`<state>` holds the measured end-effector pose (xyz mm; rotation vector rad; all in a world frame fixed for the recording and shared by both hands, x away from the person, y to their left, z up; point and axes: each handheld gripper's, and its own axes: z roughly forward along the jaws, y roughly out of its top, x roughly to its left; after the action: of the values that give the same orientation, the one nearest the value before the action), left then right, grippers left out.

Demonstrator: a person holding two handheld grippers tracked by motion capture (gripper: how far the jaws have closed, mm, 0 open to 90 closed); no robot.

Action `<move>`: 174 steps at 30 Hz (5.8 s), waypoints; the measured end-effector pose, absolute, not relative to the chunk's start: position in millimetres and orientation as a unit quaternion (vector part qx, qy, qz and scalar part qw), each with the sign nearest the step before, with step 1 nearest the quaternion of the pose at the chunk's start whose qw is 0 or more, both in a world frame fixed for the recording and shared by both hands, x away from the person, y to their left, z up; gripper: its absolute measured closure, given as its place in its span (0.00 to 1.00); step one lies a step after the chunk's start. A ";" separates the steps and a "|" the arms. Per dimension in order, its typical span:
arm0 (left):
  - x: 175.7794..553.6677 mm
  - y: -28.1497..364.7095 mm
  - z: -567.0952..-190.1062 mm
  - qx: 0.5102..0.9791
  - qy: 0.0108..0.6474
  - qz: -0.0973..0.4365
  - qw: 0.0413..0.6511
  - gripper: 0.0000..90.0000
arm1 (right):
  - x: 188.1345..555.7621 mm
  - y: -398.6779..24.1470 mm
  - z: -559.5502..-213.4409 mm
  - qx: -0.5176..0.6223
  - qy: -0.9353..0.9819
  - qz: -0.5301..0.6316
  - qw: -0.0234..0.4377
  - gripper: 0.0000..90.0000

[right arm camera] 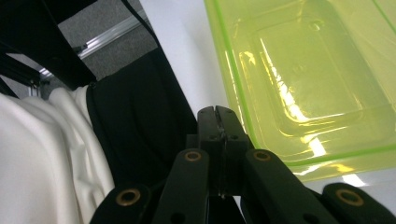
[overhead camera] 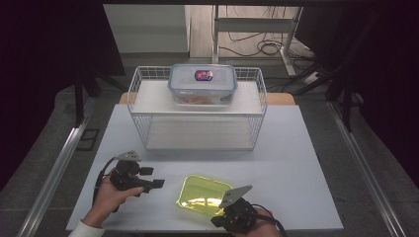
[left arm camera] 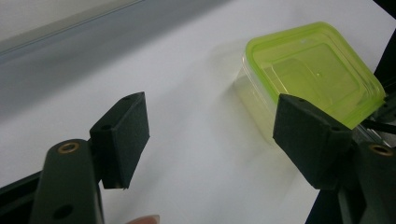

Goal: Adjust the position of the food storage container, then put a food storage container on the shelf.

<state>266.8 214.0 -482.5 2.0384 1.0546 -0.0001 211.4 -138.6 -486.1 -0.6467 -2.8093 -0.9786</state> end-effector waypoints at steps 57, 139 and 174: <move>264.8 203.9 -483.3 0.801 0.429 -0.016 0.417 0.24 | 244.7 -199.2 -455.9 -0.294 -0.864 -0.409 0.007 0.80; 263.7 135.3 -520.3 0.758 0.475 -0.130 0.428 0.42 | 288.7 -198.9 -496.7 -0.429 -0.806 -0.405 0.061 0.47; 255.0 142.4 -518.6 0.746 0.478 -0.106 0.451 0.73 | 278.2 -198.3 -503.1 -0.430 -0.792 -0.424 0.094 0.76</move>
<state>255.0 142.4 -518.6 1.8443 1.1817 -0.2613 278.2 -198.3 -503.1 -1.2765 -2.3487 -1.2573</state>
